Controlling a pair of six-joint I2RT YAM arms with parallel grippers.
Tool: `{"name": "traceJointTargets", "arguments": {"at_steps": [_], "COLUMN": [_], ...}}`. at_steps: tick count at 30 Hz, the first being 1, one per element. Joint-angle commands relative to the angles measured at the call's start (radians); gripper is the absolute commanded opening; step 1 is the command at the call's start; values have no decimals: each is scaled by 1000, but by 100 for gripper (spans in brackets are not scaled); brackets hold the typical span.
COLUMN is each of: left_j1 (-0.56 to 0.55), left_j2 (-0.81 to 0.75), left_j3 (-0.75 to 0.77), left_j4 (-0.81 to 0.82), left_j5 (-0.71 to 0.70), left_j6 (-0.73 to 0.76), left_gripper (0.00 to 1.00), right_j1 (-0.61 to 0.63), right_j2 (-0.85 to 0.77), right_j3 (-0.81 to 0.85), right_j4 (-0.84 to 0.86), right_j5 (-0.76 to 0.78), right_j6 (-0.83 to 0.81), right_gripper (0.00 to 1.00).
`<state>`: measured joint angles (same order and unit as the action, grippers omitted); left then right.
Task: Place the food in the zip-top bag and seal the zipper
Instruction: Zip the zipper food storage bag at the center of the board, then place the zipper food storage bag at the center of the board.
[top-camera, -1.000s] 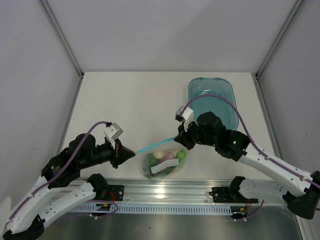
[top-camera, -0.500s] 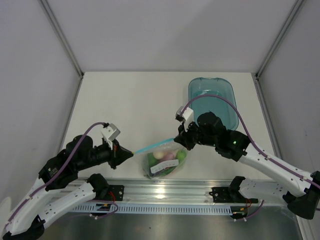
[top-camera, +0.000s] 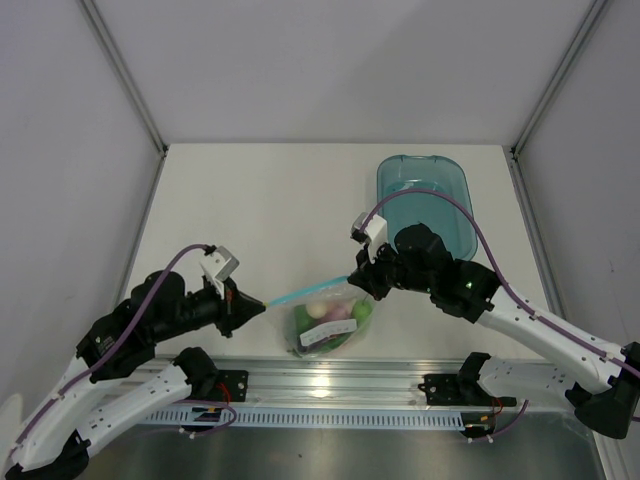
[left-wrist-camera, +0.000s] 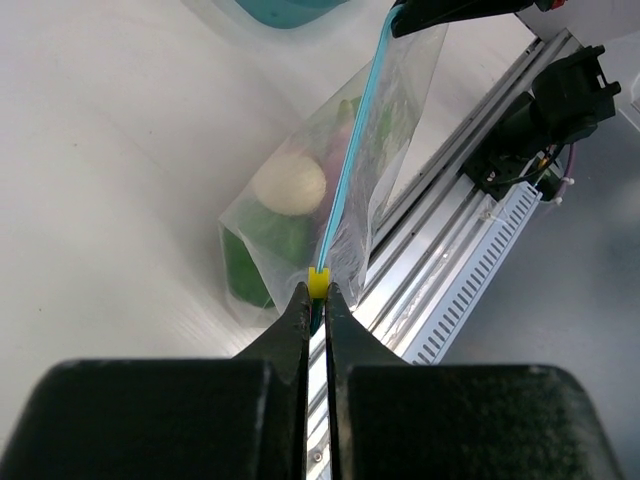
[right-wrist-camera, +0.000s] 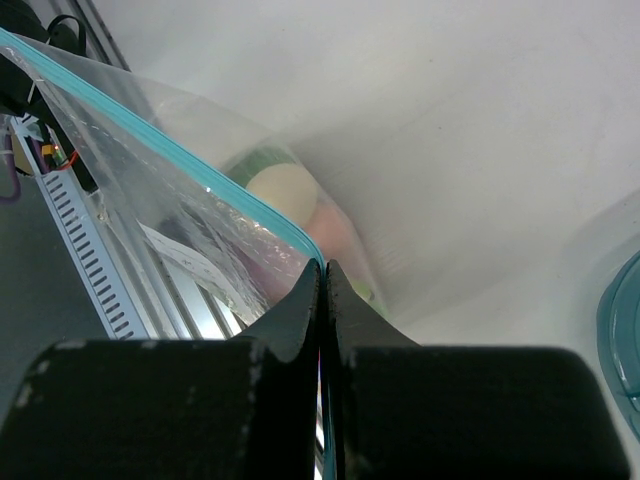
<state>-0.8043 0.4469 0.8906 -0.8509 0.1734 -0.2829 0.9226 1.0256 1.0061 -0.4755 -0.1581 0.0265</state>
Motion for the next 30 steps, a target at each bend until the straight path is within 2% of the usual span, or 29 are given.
{"name": "traceJointTargets", "arguments": {"at_steps": [1,4,6,7,9,10,11,12,15,22,30], "left_j1": [7,7,5,7,7,5,5,7,7,7,5], "left_j2": [-28,-34,-34,-34,-33,-33,-27,-24,-16,-77,-105], "left_j3": [48,53,53,57,54,54,56,60,79,100,87], "left_j4": [-36,-42,-37,-34,-28,-20,-17,-16,-11,21,53], "left_j5": [-28,-37,-37,-35,-32,-31,-32,-40,-87,-242,-149], "left_j6": [-9,-12,-16,-18,-18,-15,-13,-13,-16,-36,-65], "left_gripper": [0,2,9,26,48,66,74,97,99,100,100], "right_j1": [-16,-16,-16,-16,-16,-16,-16,-14,-16,-19,-102], "right_j2": [-10,-9,1,2,8,13,13,16,39,212,531], "right_j3": [-6,-8,-6,-4,-1,-1,0,2,14,129,349], "right_j4": [-12,-8,-5,-5,0,1,6,11,26,61,143], "right_j5": [57,46,34,31,16,12,11,6,-6,9,75], "right_j6": [-11,-11,-10,-8,-7,-7,-5,-4,4,-5,38], "right_gripper": [0,0,0,0,0,0,0,0,0,0,0]}}
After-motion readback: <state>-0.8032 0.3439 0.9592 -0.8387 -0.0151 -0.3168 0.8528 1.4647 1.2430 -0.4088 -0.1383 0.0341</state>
